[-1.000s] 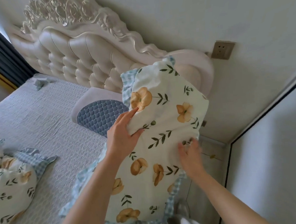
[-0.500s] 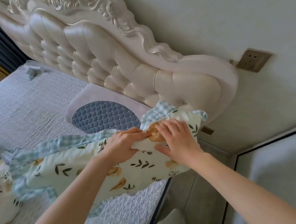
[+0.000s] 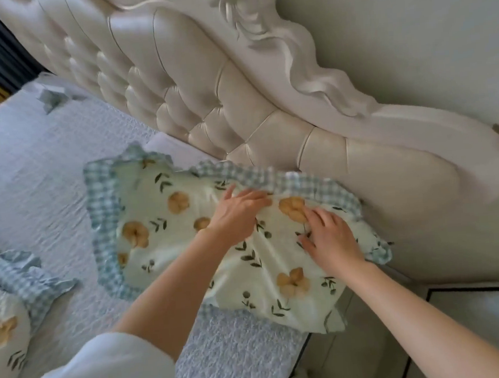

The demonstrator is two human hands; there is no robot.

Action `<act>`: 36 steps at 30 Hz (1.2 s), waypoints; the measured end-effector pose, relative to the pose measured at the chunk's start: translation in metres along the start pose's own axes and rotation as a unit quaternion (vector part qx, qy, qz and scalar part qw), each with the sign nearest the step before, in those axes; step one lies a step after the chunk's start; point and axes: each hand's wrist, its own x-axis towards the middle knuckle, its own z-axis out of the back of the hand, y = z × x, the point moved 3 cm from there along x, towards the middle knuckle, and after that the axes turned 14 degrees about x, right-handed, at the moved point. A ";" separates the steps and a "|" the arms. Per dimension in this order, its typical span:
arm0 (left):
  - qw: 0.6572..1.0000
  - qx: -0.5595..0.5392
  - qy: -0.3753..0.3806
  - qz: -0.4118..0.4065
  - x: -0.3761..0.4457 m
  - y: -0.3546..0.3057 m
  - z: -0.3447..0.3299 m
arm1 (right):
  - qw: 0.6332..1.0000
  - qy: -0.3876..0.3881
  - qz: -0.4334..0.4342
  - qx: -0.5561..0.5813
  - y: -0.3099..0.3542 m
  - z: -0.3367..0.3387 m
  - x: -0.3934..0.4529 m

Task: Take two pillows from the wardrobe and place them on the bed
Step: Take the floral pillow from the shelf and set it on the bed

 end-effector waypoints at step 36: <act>0.347 -0.660 -0.198 0.636 -0.078 0.021 -0.161 | 0.970 0.024 -0.149 0.193 -0.001 -0.055 0.151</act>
